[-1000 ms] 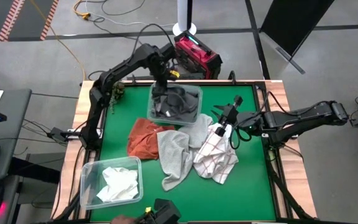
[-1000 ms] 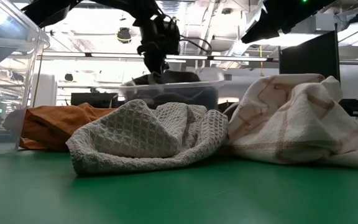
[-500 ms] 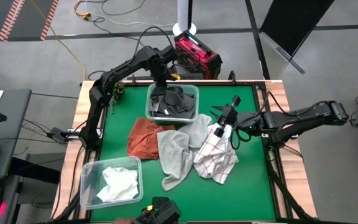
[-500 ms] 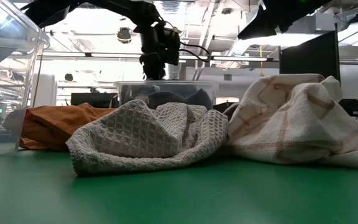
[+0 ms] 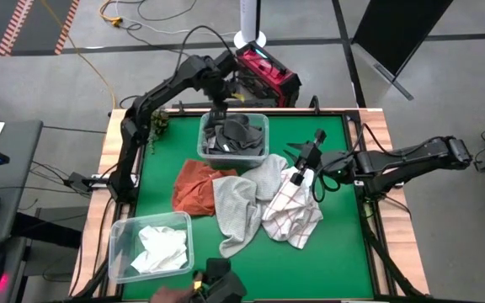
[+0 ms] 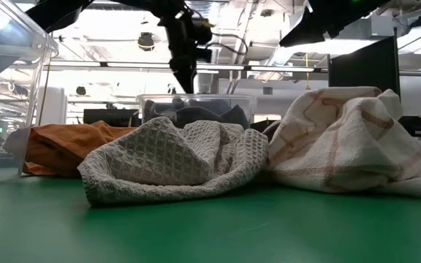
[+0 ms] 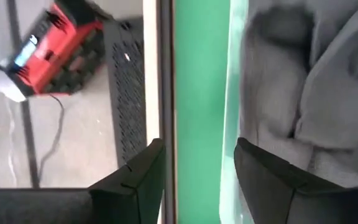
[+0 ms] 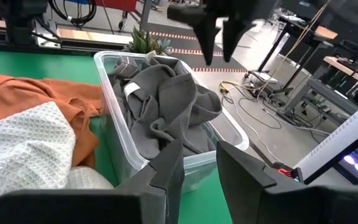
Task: Sort towels by color in basket
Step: Adjust the gray towel into the top transparent bin
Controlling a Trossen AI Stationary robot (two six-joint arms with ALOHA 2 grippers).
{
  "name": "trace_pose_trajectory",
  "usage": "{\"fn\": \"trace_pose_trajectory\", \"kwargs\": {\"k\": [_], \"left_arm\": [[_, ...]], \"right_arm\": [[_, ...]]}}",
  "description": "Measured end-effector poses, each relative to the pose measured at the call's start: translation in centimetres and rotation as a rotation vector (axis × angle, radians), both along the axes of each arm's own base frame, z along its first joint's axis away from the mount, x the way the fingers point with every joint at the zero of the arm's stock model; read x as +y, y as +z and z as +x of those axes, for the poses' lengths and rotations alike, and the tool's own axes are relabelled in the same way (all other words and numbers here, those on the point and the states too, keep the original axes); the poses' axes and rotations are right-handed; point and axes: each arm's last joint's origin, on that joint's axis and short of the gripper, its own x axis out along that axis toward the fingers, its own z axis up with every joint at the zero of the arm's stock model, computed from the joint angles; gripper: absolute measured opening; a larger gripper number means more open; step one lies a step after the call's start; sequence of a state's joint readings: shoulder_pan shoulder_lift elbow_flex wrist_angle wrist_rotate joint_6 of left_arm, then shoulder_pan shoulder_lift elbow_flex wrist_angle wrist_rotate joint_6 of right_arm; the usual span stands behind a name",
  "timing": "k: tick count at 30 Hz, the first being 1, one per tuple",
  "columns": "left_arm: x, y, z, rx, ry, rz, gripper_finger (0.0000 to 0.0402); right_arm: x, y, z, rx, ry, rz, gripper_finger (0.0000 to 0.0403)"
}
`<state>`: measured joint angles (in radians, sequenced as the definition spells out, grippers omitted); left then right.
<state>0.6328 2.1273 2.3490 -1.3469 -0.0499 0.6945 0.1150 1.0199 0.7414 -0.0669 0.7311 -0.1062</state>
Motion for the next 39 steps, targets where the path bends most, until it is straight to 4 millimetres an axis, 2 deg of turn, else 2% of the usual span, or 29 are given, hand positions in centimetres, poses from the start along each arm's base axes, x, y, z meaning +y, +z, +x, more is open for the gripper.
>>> {"fn": "trace_pose_trajectory", "kwargs": {"k": [4, 8, 11, 14, 19, 23, 25, 28, 34, 39], "left_arm": [[-1.9, -0.1, 0.8, 0.002, -0.119, -0.076, 0.0183], [-4.8, -3.2, 2.6, 0.122, -0.284, -0.124, 0.0183], [-6.4, -5.6, 3.9, 0.194, -0.44, -0.085, 0.0178], [-6.5, -7.8, 4.7, 0.242, -0.538, 0.012, 0.0164], [-5.8, -12.2, 4.7, 0.236, -0.644, 0.017, 0.0137], [-5.8, -13.5, 4.5, 0.237, -0.652, 0.018, 0.0121], [-5.8, -13.3, 4.5, 0.238, -0.647, 0.016, 0.0115], [-6.0, -12.0, 4.6, 0.25, -0.615, 0.03, 0.011], [-7.0, -5.6, 2.7, 0.121, -0.55, 0.089, 0.0109], [-8.1, -2.2, 0.8, -0.007, -0.47, 0.034, 0.0109]], "right_arm": [[0.0, 0.0, 0.0, 0.0, 0.0, 0.0, 0.0127], [0.0, 0.0, 0.0, 0.0, 0.001, 0.0, 0.0127], [0.0, 0.0, 0.0, -0.002, 0.002, 0.004, 0.0127], [0.3, 0.0, 0.0, -0.004, 0.011, 0.006, 0.0127], [0.7, 0.0, 0.0, -0.005, 0.033, 0.007, 0.0127], [0.7, 0.0, 0.0, -0.004, 0.034, 0.007, 0.0127], [0.6, 0.0, 0.0, -0.004, 0.026, 0.006, 0.0127], [0.4, 0.0, 0.0, -0.005, 0.019, 0.007, 0.0127], [0.4, 0.0, 0.0, -0.007, 0.019, 0.01, 0.0127], [0.5, 0.0, 0.0, -0.005, 0.021, 0.012, 0.0127]]}}
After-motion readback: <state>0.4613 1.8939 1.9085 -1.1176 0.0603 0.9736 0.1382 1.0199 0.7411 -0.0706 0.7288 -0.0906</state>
